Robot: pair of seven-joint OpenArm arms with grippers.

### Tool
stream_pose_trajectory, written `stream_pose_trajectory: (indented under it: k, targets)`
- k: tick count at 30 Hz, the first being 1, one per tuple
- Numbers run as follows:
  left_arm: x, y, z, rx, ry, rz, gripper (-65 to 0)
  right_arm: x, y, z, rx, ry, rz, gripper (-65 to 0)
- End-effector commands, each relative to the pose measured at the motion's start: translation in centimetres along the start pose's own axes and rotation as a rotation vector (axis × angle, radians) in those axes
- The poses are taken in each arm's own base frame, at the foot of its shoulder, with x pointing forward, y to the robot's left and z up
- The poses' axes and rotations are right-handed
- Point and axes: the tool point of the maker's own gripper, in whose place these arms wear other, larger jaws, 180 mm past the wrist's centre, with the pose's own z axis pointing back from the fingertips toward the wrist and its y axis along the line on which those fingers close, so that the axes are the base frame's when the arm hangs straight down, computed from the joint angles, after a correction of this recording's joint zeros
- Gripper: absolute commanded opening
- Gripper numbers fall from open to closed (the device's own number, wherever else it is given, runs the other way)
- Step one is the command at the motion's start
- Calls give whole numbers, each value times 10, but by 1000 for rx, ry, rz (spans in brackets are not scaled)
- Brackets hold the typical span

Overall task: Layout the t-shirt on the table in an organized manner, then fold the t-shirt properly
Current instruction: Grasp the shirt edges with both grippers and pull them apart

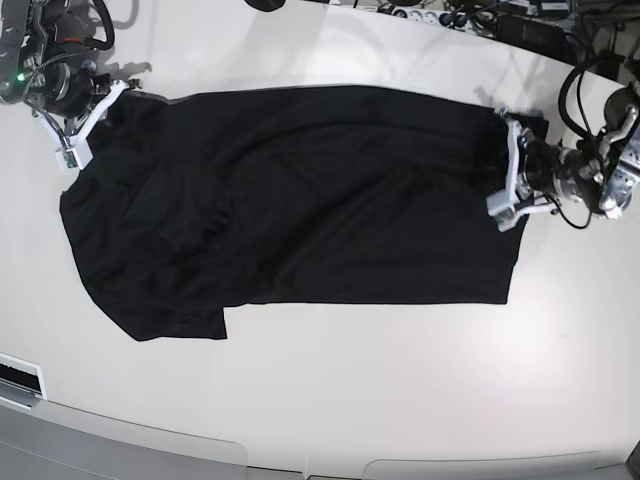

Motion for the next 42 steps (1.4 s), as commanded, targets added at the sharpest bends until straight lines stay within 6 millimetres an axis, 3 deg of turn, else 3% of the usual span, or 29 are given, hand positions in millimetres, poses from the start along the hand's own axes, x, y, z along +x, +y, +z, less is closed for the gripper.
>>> stream_pose_trajectory:
  k: [1, 5, 8, 16, 18, 22, 26, 34, 42]
  targets:
    - [-23, 13, -3, 62, 93, 8, -650, -7, 0, 1, 7, 28, 26, -650]
    - [-36, 11, -11, 43, 131, -2, -650, -7, 5, 2, 36, 33, 75, -650]
    - [-38, 18, -8, 66, 153, -29, -650, -17, -2, 2, 1, 79, 81, -650]
    - [-35, 46, 19, 136, 168, -54, -650, -32, -64, 22, -276, 182, 17, -650]
    - [-36, 48, 28, 139, 170, -69, -650, -40, -70, 26, -297, 223, 3, -650]
    - [-34, 48, 45, 136, 162, -81, -650, -53, -68, 29, -282, 273, -6, -650]
    - [-26, 44, 54, 125, 146, -92, -650, -51, -47, 23, -164, 243, 6, -650]
    - [10, 27, 76, 98, 47, -125, -650, -54, -49, 27, -161, 264, 3, -650]
    - [35, 19, 75, 88, -35, -145, -650, -14, -43, 40, -124, 142, 57, -650]
